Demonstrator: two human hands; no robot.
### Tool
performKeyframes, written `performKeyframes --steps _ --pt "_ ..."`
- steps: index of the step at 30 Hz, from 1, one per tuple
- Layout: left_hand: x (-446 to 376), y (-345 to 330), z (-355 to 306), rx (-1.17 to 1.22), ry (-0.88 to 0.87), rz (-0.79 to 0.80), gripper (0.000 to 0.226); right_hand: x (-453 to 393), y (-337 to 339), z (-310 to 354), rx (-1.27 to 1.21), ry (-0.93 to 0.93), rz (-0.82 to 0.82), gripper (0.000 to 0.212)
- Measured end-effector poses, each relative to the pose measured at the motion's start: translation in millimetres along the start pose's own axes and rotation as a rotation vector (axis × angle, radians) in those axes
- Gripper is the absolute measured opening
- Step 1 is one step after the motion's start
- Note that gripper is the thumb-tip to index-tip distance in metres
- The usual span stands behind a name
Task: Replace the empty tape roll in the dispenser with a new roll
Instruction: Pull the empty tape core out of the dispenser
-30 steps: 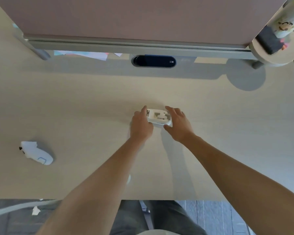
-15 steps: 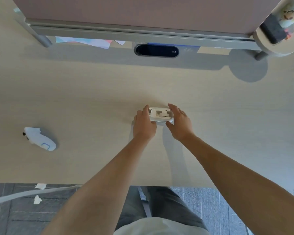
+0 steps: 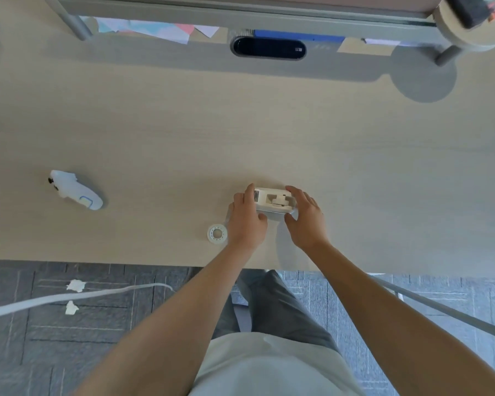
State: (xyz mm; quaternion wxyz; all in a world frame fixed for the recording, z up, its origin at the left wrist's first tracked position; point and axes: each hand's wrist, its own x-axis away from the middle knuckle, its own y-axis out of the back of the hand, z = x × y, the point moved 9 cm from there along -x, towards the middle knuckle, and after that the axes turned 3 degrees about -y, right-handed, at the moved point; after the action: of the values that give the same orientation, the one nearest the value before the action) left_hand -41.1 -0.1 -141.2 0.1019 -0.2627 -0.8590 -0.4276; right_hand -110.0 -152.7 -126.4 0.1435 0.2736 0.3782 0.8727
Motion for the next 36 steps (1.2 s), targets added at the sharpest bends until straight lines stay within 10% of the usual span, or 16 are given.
performKeyframes --steps 36 --pt "67.7 -37.1 26.3 -0.145 -0.530 -0.608 0.102 33.9 -36.0 -35.6 -0.077 0.509 -0.432 0.076"
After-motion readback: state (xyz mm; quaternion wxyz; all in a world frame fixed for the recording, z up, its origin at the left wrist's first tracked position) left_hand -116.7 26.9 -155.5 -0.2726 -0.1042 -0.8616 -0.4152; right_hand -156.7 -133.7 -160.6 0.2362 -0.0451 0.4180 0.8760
